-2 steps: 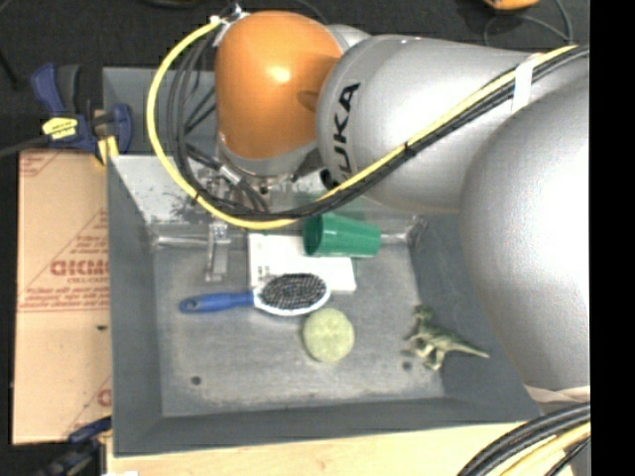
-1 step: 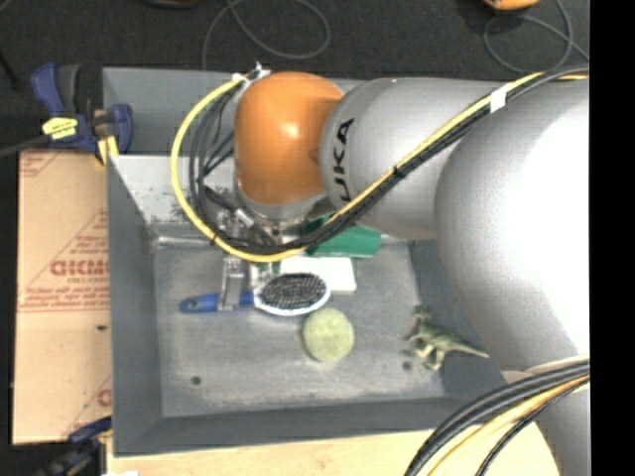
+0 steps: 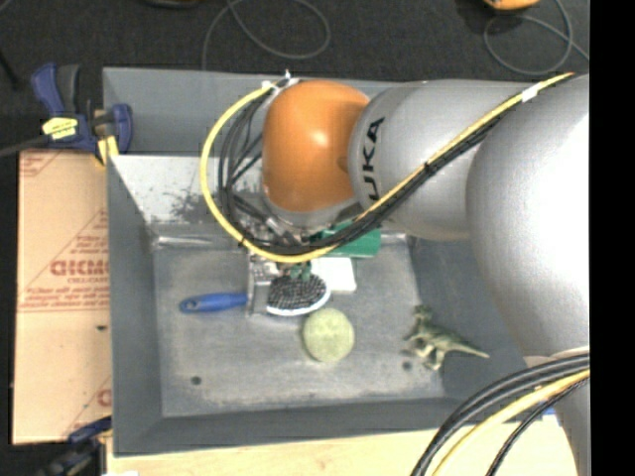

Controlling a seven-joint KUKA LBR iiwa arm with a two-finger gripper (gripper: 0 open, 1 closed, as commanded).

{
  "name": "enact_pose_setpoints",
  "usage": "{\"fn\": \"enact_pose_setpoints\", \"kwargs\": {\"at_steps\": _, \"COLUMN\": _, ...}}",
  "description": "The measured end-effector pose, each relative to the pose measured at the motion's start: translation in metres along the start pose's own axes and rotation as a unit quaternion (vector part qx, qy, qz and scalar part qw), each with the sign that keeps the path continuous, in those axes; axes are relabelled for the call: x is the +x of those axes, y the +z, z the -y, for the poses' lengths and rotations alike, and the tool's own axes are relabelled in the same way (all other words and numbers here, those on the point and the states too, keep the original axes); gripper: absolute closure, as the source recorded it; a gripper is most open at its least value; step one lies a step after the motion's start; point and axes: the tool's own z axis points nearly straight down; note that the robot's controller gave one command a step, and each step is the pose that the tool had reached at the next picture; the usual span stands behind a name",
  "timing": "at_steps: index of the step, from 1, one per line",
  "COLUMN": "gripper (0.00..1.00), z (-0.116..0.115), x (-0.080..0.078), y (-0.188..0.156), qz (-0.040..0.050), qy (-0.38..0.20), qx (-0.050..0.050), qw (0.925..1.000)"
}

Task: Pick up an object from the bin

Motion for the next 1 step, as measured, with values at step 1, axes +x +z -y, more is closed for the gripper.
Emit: {"fn": "enact_pose_setpoints", "kwargs": {"at_steps": 1, "gripper": 0.0, "z": 0.0566, "x": -0.0006, "y": 0.0351, "qz": 0.0006, "qy": 0.022, "qx": 0.0, "qw": 0.9997}}
